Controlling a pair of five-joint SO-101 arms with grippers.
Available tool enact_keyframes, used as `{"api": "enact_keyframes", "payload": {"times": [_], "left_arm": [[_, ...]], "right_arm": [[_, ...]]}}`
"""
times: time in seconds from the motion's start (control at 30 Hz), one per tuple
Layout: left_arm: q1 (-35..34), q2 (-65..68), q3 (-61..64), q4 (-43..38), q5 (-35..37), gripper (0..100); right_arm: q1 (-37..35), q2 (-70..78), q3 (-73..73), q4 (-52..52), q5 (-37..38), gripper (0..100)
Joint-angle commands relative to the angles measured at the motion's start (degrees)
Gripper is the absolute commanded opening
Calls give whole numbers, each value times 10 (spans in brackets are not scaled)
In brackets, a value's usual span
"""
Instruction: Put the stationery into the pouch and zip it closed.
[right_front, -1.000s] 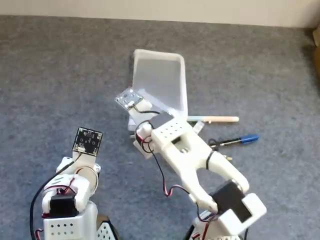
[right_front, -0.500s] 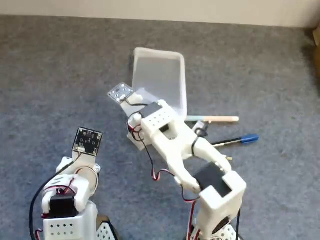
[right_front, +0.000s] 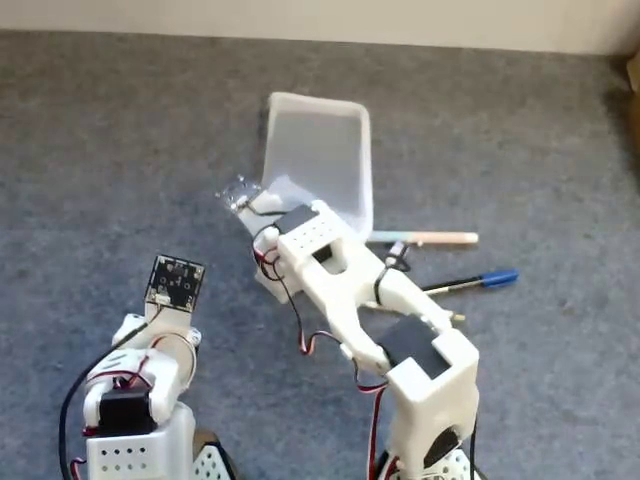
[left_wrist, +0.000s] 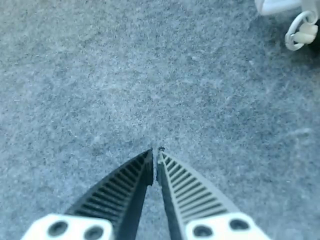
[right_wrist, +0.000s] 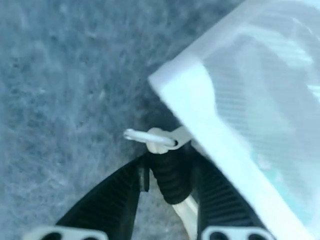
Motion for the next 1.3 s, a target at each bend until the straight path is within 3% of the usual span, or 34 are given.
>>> {"api": "enact_keyframes", "payload": {"times": [0.0, 0.23, 0.43, 0.7, 0.93, 1.27], "left_arm": [[-8, 0, -18, 4, -5, 38], [-8, 0, -18, 4, -5, 38], [-8, 0, -17, 4, -5, 38], [-8, 0, -21, 1, -5, 45], [-41, 0, -36, 3, 0, 247], [-16, 0, -91, -17, 59, 249]], "right_arm": [[14, -3, 6, 20, 8, 124], [15, -6, 2, 83, 8, 2], [31, -20, 2, 132, 8, 5], [35, -176, 53, 130, 5, 5], [32, -335, 136, 118, 5, 5], [15, -508, 196, 116, -20, 5]]}}
